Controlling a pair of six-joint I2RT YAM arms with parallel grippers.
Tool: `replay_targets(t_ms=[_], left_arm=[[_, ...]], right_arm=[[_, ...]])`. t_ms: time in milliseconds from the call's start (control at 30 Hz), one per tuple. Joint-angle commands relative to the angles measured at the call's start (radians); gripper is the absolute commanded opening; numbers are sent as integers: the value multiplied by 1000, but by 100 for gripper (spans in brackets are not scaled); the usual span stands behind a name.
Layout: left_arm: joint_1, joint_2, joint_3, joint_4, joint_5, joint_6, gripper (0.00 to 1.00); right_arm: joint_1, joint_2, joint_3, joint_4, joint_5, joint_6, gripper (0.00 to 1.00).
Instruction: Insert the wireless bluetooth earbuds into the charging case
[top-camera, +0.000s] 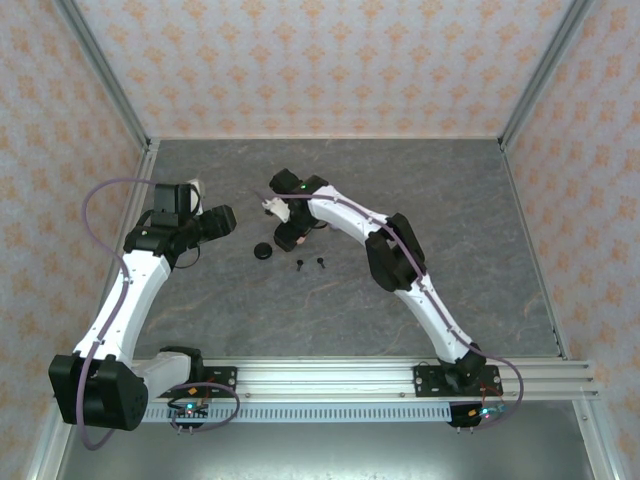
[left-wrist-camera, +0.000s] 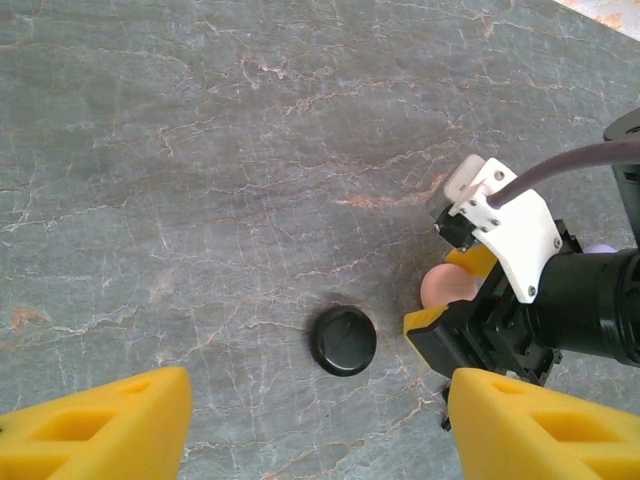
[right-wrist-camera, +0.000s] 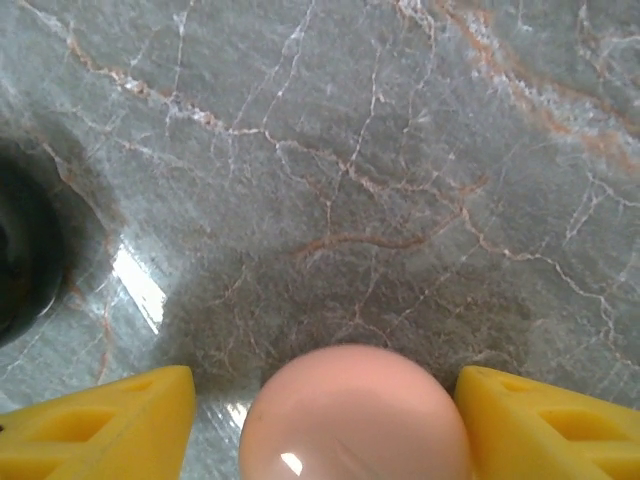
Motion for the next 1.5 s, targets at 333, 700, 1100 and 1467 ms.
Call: replay_targets(t_ms=[333,700,1100,1467], left_arm=[[8,-5,-12,3,0,-18,69],[7,-13,-6,-8,-2,-17,69],[7,-29,8,-16,76,-15,68],[5,16,84,186,619,-97,65]], right_arm=[[26,-99,-150,12,64,-8,70],[42,-67,-126,29,171,3,52],[28,-307,-350,289,149,24,43],[17,-827,-784,568,49,-7,43]])
